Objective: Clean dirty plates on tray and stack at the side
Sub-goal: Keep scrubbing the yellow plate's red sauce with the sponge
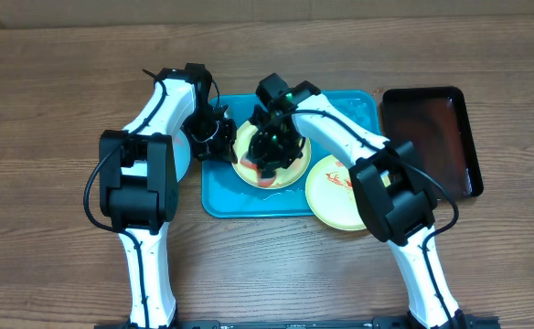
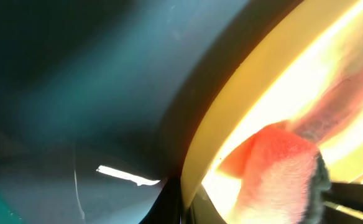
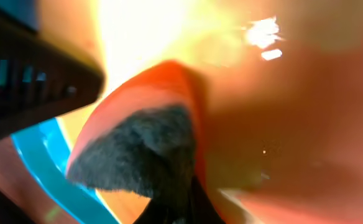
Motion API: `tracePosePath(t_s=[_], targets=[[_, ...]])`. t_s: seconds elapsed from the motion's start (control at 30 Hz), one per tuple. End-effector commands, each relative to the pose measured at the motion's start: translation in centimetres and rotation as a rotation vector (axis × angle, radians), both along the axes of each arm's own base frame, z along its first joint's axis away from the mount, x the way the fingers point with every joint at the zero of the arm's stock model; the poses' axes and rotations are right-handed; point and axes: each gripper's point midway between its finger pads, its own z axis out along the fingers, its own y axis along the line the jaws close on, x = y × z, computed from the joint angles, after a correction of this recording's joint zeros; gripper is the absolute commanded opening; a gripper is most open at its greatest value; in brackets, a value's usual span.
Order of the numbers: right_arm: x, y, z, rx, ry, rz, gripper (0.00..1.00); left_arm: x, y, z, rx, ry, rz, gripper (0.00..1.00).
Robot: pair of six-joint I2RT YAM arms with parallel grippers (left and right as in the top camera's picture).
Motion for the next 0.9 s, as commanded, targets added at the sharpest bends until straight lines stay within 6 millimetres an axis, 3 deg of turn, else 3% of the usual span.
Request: tracePosePath(t_s=[0.0, 0.13, 0.3, 0.6, 0.77, 0.87], targets=[[1.2, -4.0, -2.2, -0.172, -0.034, -0.031, 0.04, -1.4, 1.6, -3.9, 0.094, 0.057, -0.042, 0.04], [2.1, -7.2, -2.6, -0.341, -0.094, -0.032, 0.04, -1.4, 1.6, -3.9, 0.095, 0.057, -0.042, 0.04], [3.8, -9.3, -1.9, -0.476, -0.178, -0.086, 0.04, -1.3, 1.6, -3.9, 0.094, 0.053, -0.042, 0.05], [7.4, -10.6, 0.6, -0.580, -0.337, -0.142, 0.04, -1.3, 1.9, -4.0, 0.112, 0.051, -0.045, 0.04], [8.3, -10.1, 2.0, -0.567, -0.373, -0.154, 0.04, -1.3, 1.9, -4.0, 0.113, 0.051, -0.043, 0.04], [8.9, -9.4, 3.8, -0.546, -0.402, -0.171, 0.04, -1.2, 1.9, -4.0, 0.112, 0.048, -0.043, 0.04]])
